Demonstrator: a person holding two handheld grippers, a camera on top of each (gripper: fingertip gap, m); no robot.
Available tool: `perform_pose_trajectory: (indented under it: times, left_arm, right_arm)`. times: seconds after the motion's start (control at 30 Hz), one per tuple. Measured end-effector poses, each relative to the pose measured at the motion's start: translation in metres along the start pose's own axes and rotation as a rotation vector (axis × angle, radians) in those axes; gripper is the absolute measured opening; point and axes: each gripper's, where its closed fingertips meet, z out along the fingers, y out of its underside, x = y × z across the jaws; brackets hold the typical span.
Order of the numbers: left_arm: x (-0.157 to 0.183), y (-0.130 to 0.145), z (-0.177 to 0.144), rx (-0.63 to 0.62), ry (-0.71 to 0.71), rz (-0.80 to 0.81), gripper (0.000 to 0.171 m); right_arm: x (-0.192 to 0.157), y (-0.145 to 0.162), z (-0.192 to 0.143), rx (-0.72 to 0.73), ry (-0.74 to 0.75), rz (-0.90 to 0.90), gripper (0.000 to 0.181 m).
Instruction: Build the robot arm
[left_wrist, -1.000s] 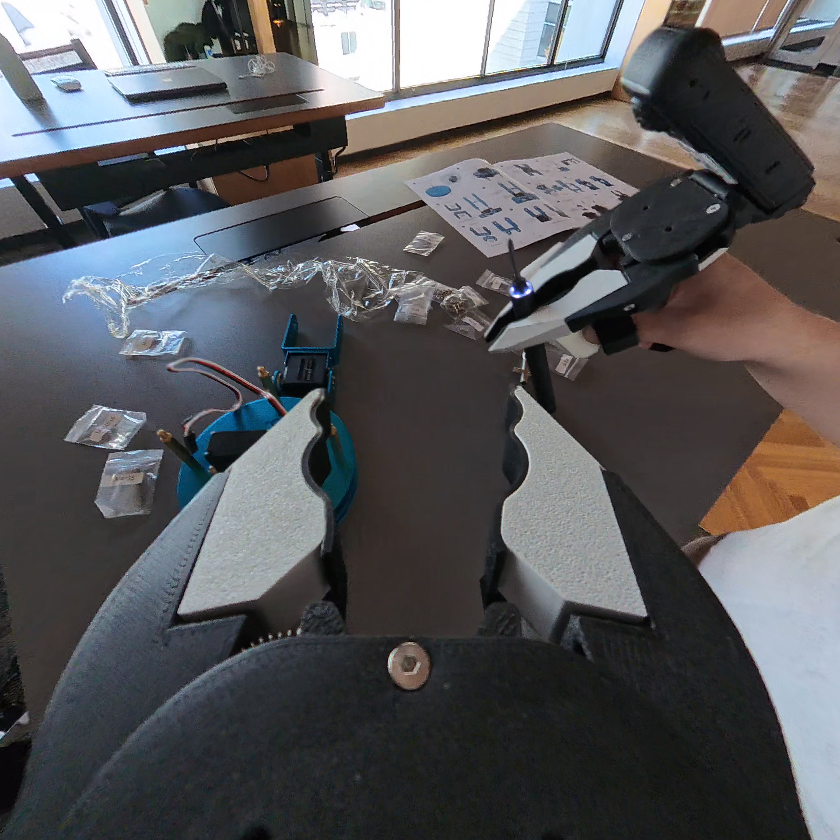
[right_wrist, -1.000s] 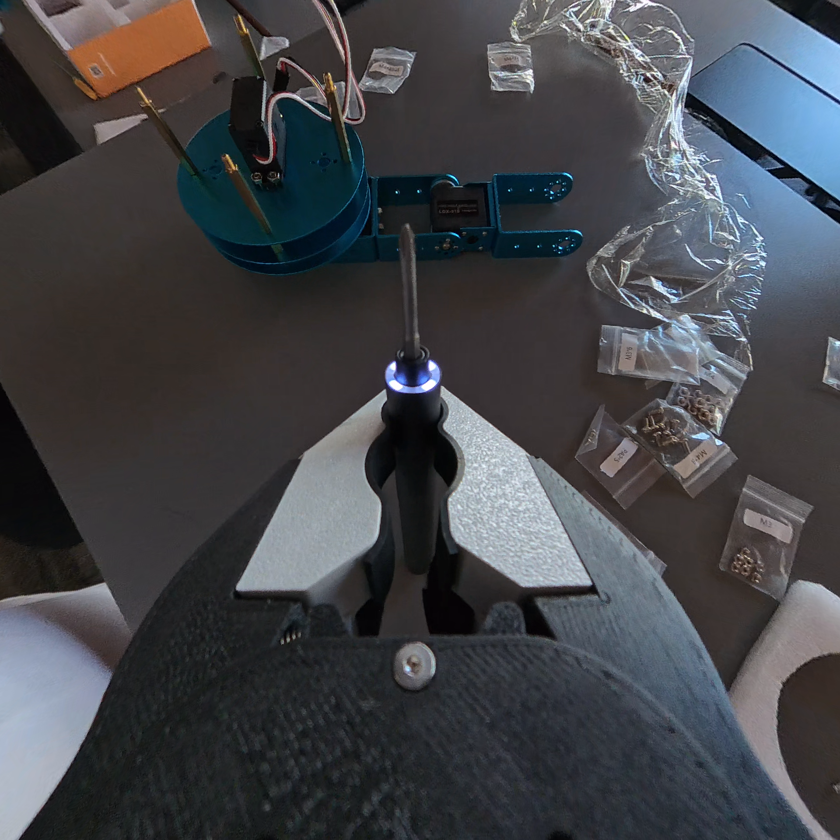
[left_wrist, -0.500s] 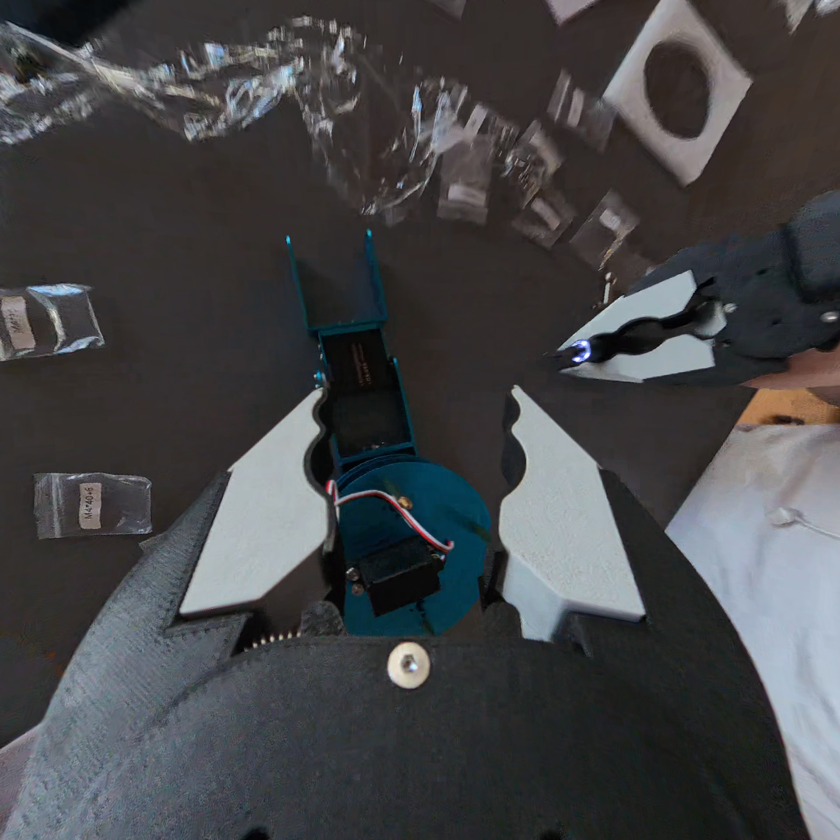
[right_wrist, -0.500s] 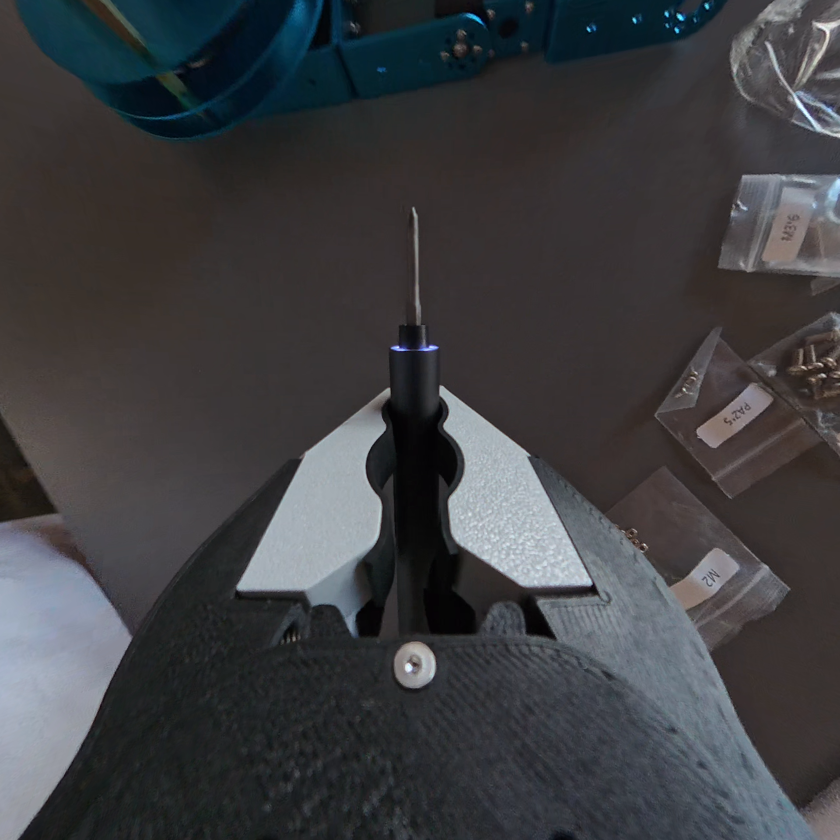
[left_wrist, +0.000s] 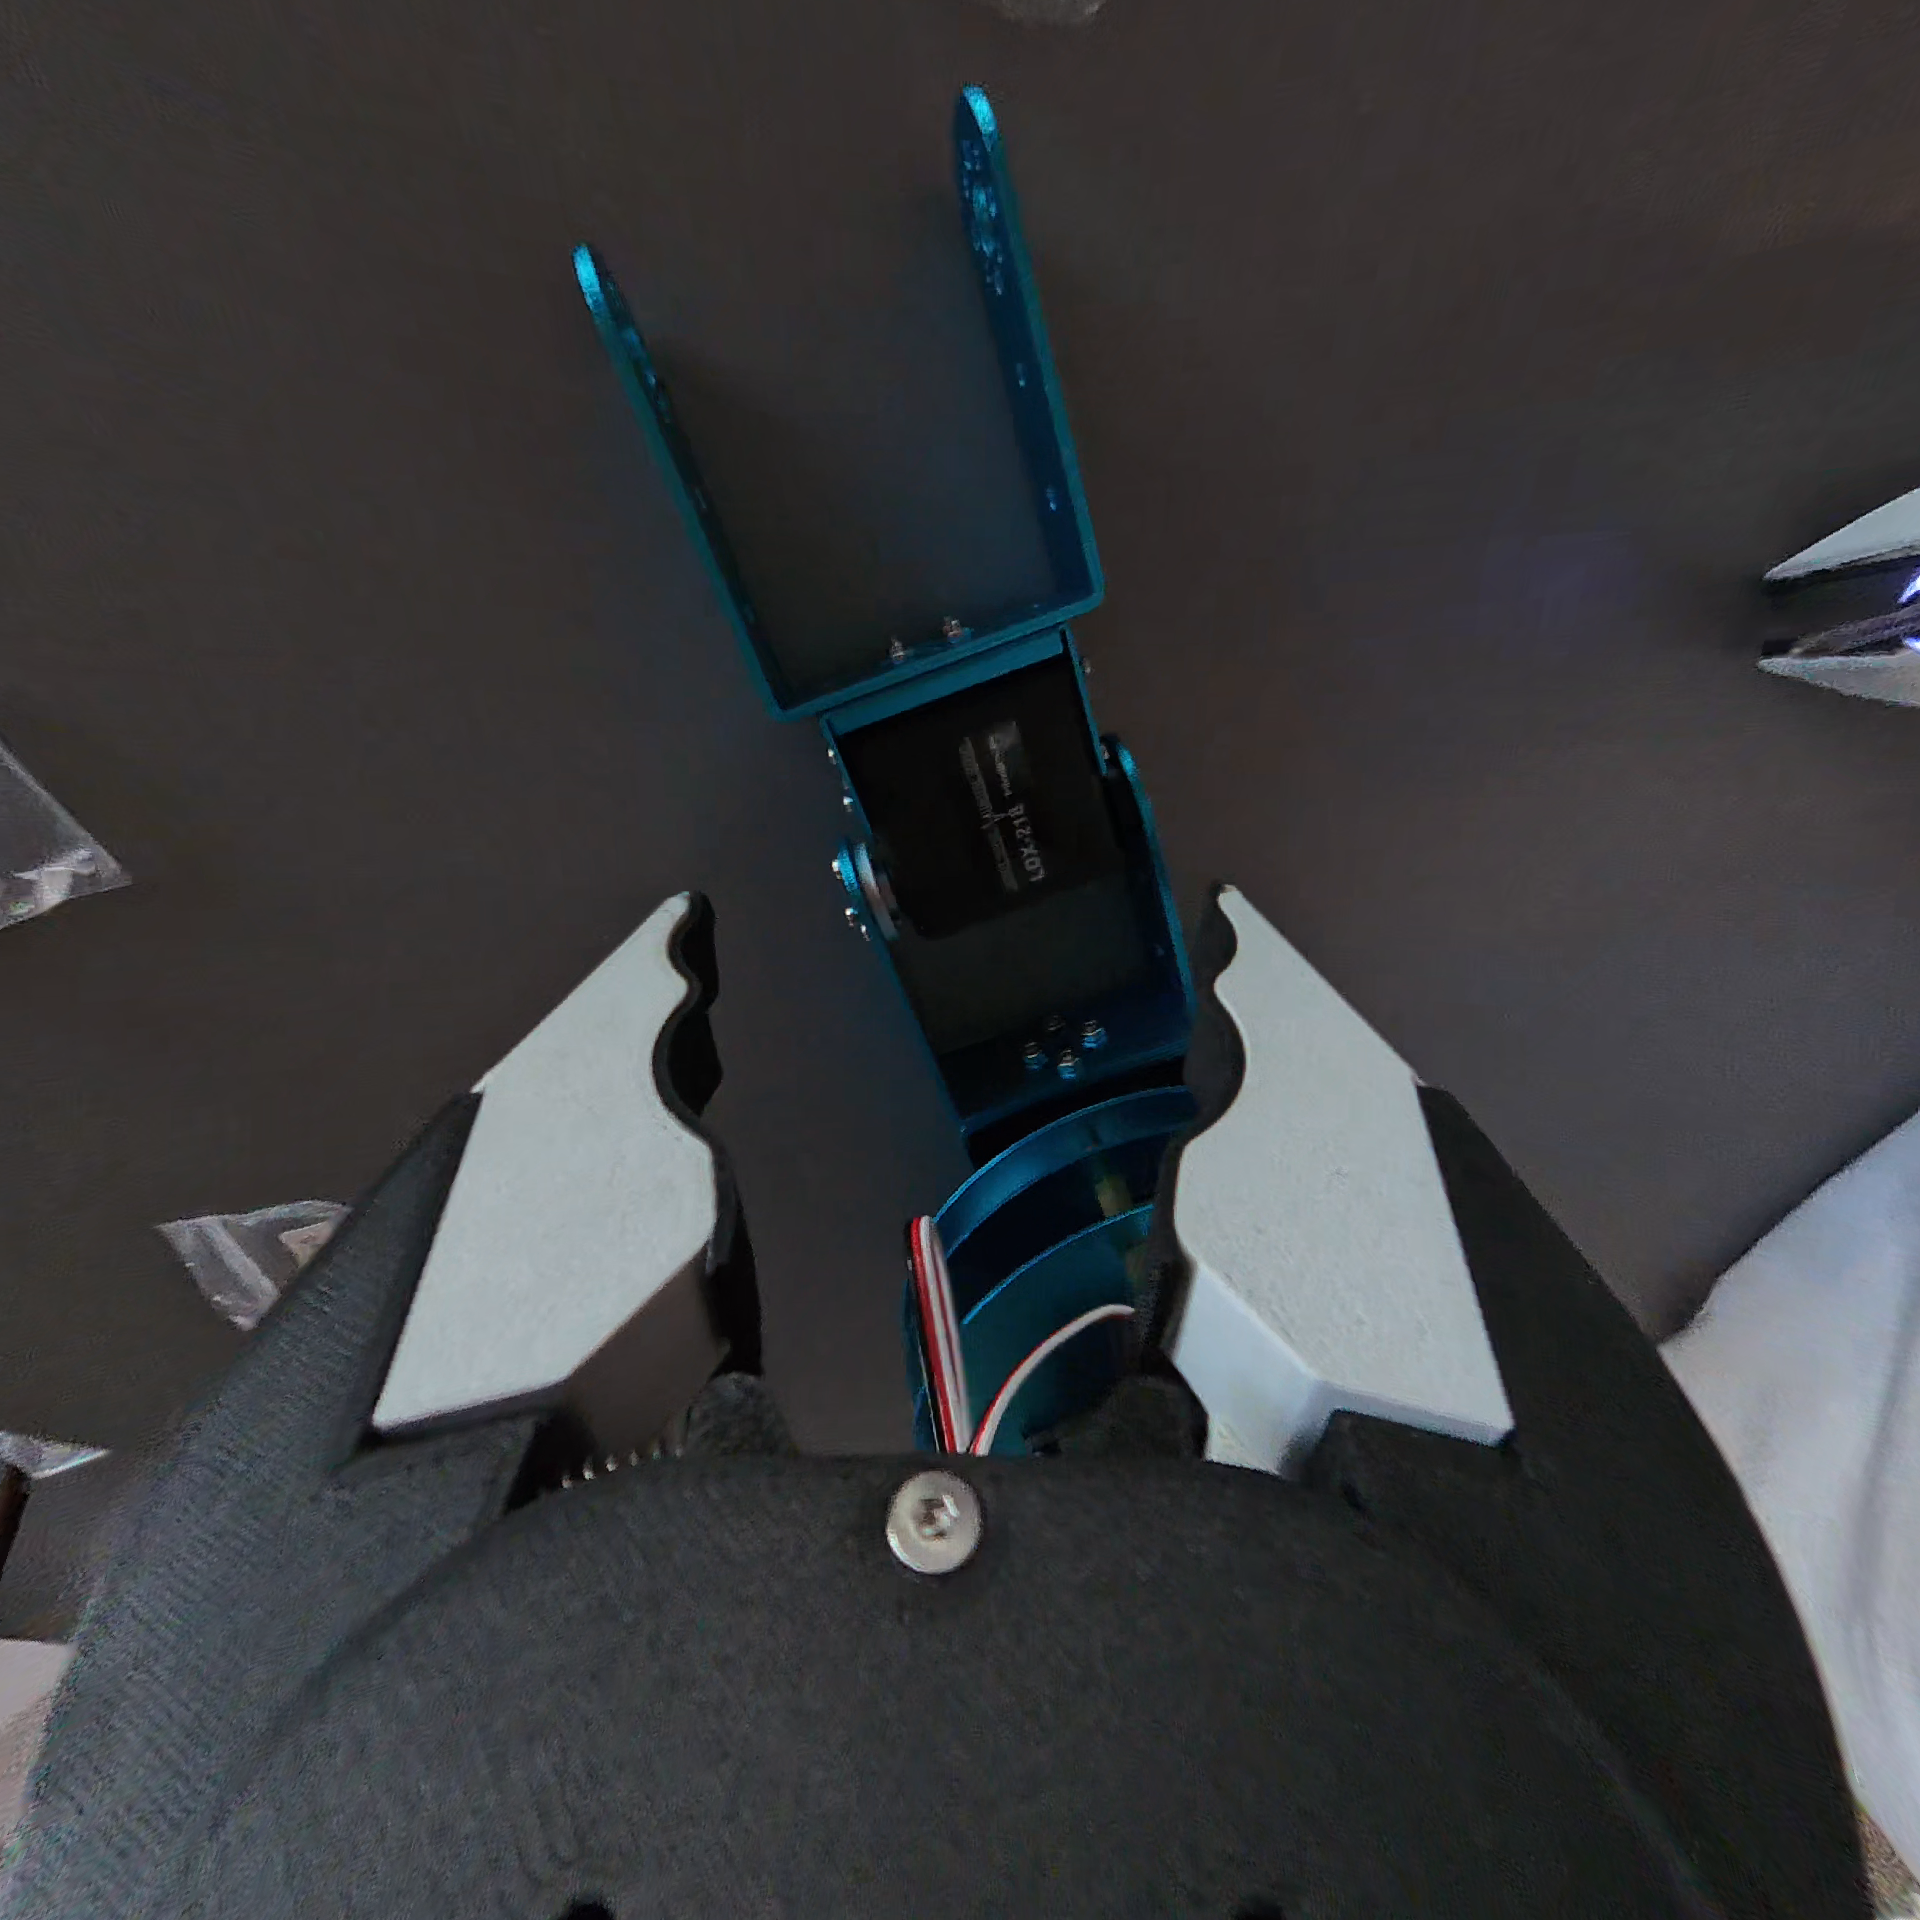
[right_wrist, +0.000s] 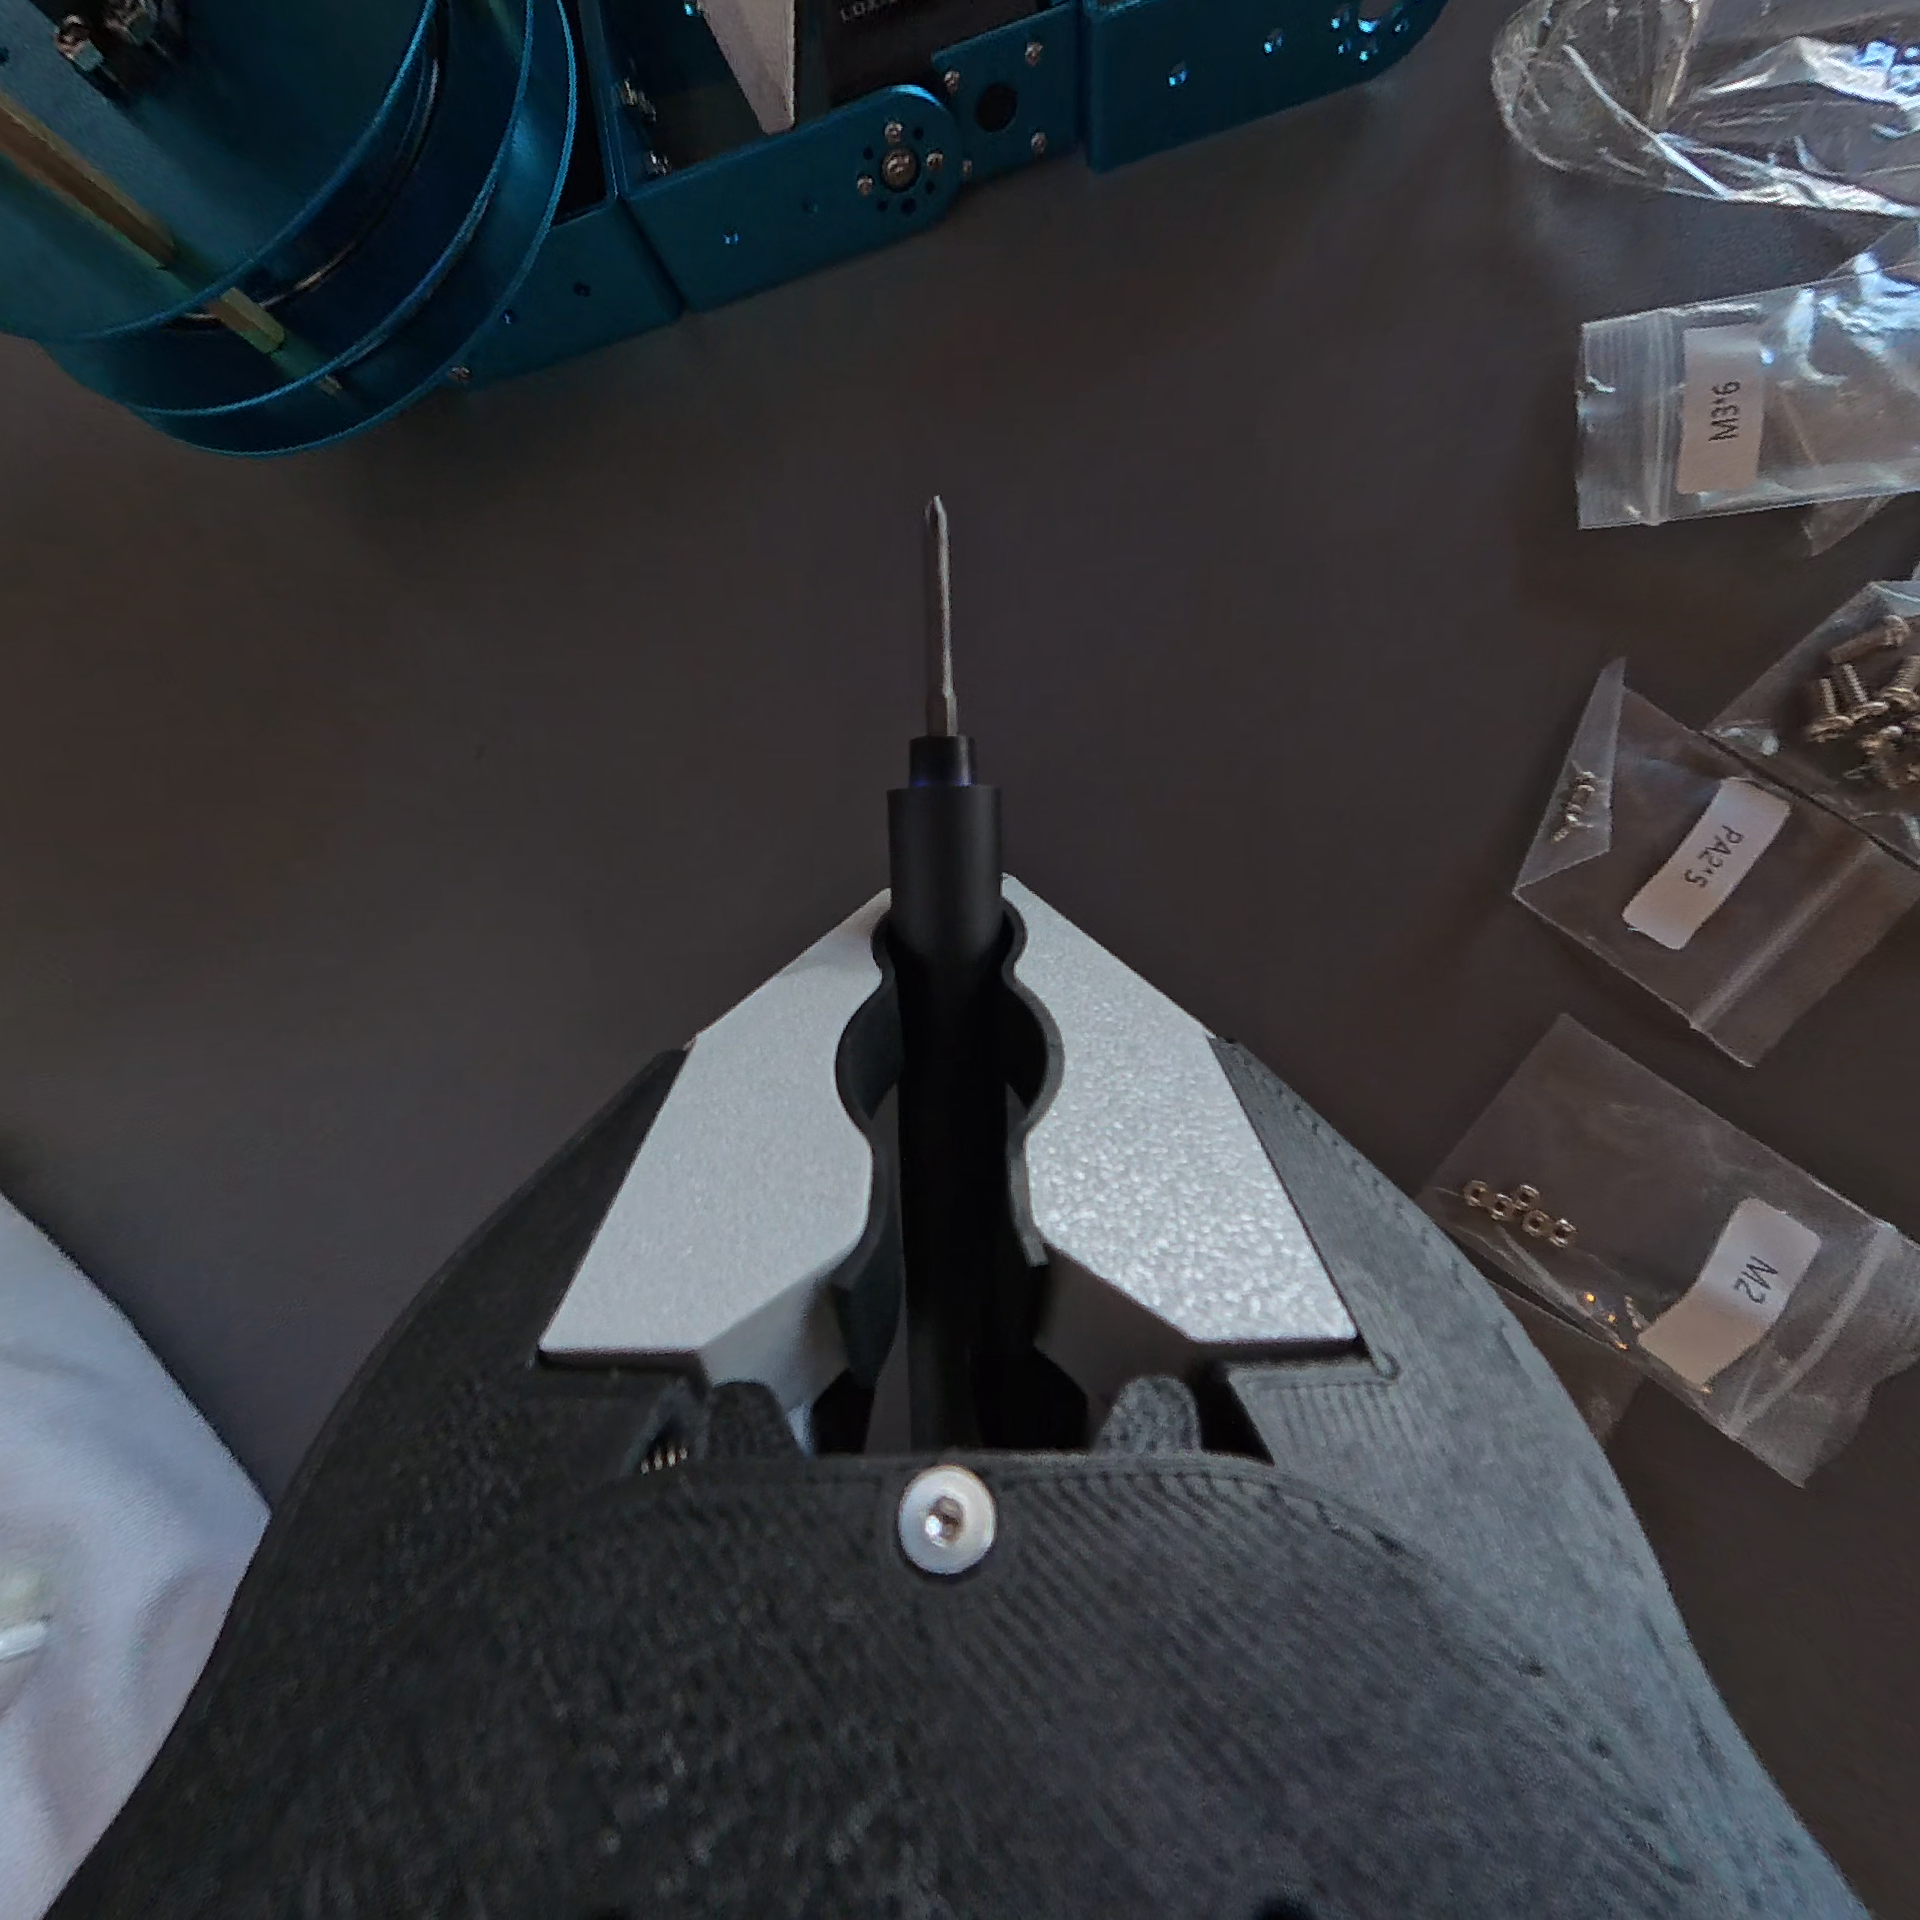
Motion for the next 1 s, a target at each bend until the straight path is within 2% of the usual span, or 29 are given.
perform_pose_trajectory:
  times: [0.07,0.17,0.23,0.4,0.73,0.83,0.93,1.0]
  left_arm:
    - [0.007,-0.001,0.002,-0.019,0.055,-0.028,0.089]
    - [0.0,0.001,0.008,-0.056,0.026,-0.027,0.086]
    - [0.01,0.001,0.009,-0.055,0.105,-0.058,0.065]
    - [0.011,0.001,0.009,-0.05,0.139,-0.122,0.063]
    - [0.015,-0.001,0.008,-0.025,0.149,-0.135,0.062]
    - [0.015,-0.01,-0.01,0.083,0.174,-0.145,0.066]
    - [0.017,-0.013,-0.05,0.26,0.172,-0.16,0.066]
    - [0.021,-0.006,-0.081,0.394,0.142,-0.171,0.065]
  right_arm:
    - [-0.001,0.001,-0.001,-0.019,-0.029,0.008,0.012]
    - [-0.001,0.001,-0.001,-0.037,-0.053,-0.007,0.013]
    - [-0.001,0.001,-0.001,-0.037,-0.068,-0.021,0.012]
    - [-0.001,0.0,-0.001,-0.032,-0.113,-0.027,0.012]
    - [-0.001,-0.002,0.001,-0.048,-0.136,-0.054,0.013]
    - [-0.001,-0.002,0.002,-0.059,-0.137,-0.069,0.013]
    - [-0.002,-0.002,0.002,-0.065,-0.139,-0.096,0.013]
    - [-0.001,-0.002,0.002,-0.065,-0.141,-0.114,0.014]
